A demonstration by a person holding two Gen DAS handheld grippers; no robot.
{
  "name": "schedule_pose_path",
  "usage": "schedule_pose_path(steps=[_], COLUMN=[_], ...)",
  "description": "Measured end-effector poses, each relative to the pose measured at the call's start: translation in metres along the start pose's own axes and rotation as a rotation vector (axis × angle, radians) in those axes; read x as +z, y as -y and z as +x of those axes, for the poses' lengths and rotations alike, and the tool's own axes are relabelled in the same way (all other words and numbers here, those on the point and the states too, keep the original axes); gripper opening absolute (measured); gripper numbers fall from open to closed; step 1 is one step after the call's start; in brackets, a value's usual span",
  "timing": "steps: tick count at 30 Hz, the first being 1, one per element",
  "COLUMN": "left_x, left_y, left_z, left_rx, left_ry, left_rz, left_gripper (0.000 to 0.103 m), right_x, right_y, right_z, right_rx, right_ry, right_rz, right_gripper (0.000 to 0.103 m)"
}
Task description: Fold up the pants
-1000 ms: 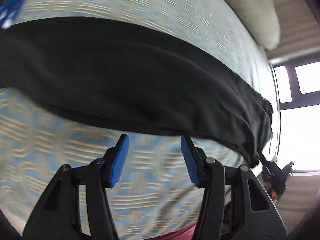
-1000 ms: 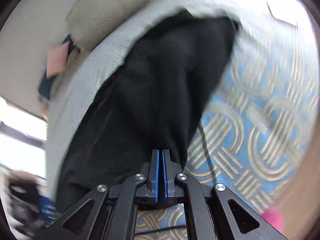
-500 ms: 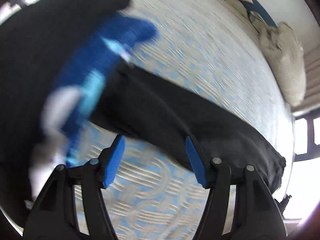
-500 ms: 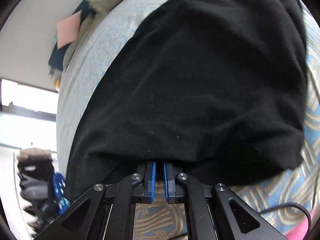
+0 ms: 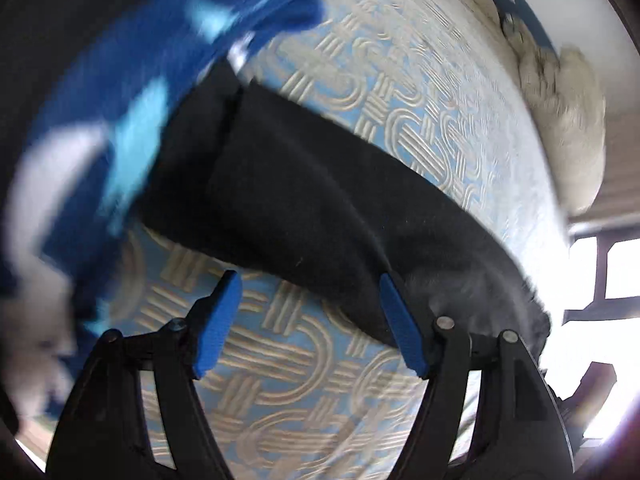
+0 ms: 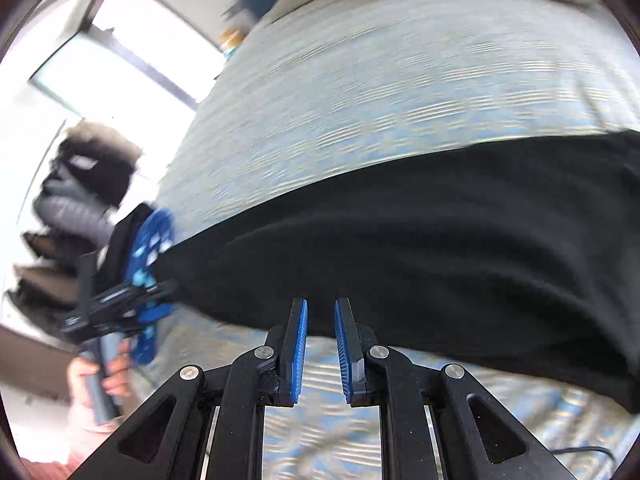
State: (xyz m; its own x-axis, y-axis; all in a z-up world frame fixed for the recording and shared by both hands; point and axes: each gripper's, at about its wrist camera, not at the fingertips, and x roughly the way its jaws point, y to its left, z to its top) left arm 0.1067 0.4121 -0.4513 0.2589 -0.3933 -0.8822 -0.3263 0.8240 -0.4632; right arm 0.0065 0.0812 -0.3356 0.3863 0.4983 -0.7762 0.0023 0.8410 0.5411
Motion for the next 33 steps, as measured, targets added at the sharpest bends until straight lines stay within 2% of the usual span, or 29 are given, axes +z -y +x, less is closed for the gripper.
schedule_pose_path(steps=[4, 5, 6, 7, 9, 10, 11, 12, 13, 14, 16, 18, 19, 22, 24, 26, 30, 31, 33], left_x=[0.014, 0.018, 0.02, 0.024, 0.021, 0.018, 0.013, 0.008, 0.004, 0.002, 0.002, 0.003, 0.003, -0.003, -0.009, -0.011, -0.009, -0.005, 0.009], left_y=[-0.024, -0.024, -0.022, -0.017, -0.002, 0.012, 0.03, 0.044, 0.051, 0.053, 0.042, 0.023, 0.016, 0.016, 0.024, 0.033, 0.047, 0.052, 0.06], left_z=[0.002, 0.0, -0.002, -0.009, -0.029, -0.045, -0.058, -0.063, -0.062, -0.059, -0.049, -0.044, -0.044, -0.047, -0.048, -0.051, -0.056, -0.053, -0.039], left_rx=[-0.136, -0.155, -0.156, -0.117, -0.077, -0.027, 0.061, 0.153, 0.202, 0.249, 0.342, 0.476, 0.489, 0.425, 0.407, 0.359, 0.302, 0.306, 0.405], left_ry=[0.108, 0.132, 0.152, 0.171, 0.257, 0.325, 0.383, 0.404, 0.399, 0.375, 0.33, 0.339, 0.334, 0.286, 0.273, 0.28, 0.354, 0.374, 0.369], left_rz=[-0.191, -0.21, -0.213, -0.201, -0.147, -0.067, 0.042, 0.129, 0.169, 0.193, 0.165, 0.114, 0.107, 0.134, 0.164, 0.178, 0.222, 0.262, 0.357], left_gripper=[0.072, 0.065, 0.023, 0.01, 0.008, 0.008, 0.009, 0.011, 0.011, 0.014, 0.017, 0.02, 0.02, 0.022, 0.045, 0.054, 0.054, 0.054, 0.054], right_x=[0.01, 0.008, 0.005, 0.002, -0.002, -0.005, -0.005, -0.003, -0.003, -0.004, -0.002, 0.0, 0.0, -0.003, -0.004, -0.005, -0.01, -0.012, -0.015], right_y=[-0.017, -0.021, -0.022, -0.024, -0.022, -0.021, -0.02, -0.016, -0.017, -0.013, -0.013, -0.012, -0.014, -0.01, -0.008, -0.004, 0.002, 0.004, 0.008], right_z=[0.042, 0.054, 0.06, 0.064, 0.067, 0.066, 0.066, 0.064, 0.067, 0.064, 0.063, 0.063, 0.063, 0.059, 0.059, 0.058, 0.056, 0.054, 0.051], right_rx=[0.072, 0.074, 0.071, 0.07, 0.074, 0.07, 0.063, 0.054, 0.052, 0.058, 0.07, 0.073, 0.072, 0.059, 0.058, 0.067, 0.061, 0.057, 0.054], right_ry=[-0.08, -0.098, -0.105, -0.115, -0.135, -0.137, -0.135, -0.132, -0.131, -0.13, -0.127, -0.126, -0.129, -0.136, -0.134, -0.129, -0.121, -0.121, -0.119], right_rz=[-0.004, 0.003, 0.007, 0.012, 0.017, 0.011, 0.007, 0.009, 0.016, 0.025, 0.037, 0.035, 0.031, 0.019, 0.024, 0.041, 0.055, 0.058, 0.066], right_gripper=[0.015, 0.015, 0.015, 0.015, 0.015, 0.015, 0.015, 0.015, 0.015, 0.015, 0.016, 0.017, 0.017, 0.018, 0.018, 0.018, 0.019, 0.019, 0.019])
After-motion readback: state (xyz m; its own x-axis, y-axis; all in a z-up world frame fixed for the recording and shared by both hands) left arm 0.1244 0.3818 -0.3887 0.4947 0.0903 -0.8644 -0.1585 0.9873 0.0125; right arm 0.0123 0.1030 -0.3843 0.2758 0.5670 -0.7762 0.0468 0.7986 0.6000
